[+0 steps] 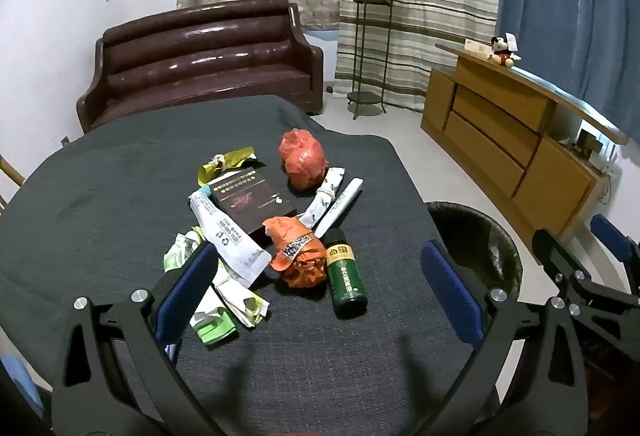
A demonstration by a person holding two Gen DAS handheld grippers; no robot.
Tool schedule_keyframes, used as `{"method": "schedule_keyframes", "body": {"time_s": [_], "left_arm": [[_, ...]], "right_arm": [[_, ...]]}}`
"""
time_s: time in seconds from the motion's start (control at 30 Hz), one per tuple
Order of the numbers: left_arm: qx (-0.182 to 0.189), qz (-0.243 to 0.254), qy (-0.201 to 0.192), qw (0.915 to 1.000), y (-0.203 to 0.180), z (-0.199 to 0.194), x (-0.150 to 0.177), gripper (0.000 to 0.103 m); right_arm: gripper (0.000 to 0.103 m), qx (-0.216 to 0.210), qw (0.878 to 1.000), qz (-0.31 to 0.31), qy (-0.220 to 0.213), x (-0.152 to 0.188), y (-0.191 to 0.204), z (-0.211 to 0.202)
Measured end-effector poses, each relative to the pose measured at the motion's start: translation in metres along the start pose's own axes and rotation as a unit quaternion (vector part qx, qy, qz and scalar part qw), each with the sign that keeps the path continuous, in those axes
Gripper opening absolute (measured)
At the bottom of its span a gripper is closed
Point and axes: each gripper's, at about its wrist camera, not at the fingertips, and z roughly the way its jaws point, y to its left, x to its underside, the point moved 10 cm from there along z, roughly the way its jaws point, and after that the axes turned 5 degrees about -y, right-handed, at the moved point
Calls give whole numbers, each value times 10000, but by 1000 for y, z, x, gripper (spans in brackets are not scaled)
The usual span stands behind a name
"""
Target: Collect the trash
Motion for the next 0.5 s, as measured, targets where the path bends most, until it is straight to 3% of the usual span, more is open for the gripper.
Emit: {"method": "schedule_keyframes", "body": {"time_s": [0.5], "left_arm": [[-39, -72, -3, 10000, 6, 6, 0, 99]], "right_arm": [[97, 3, 10000, 18, 11, 0, 1, -1]]}}
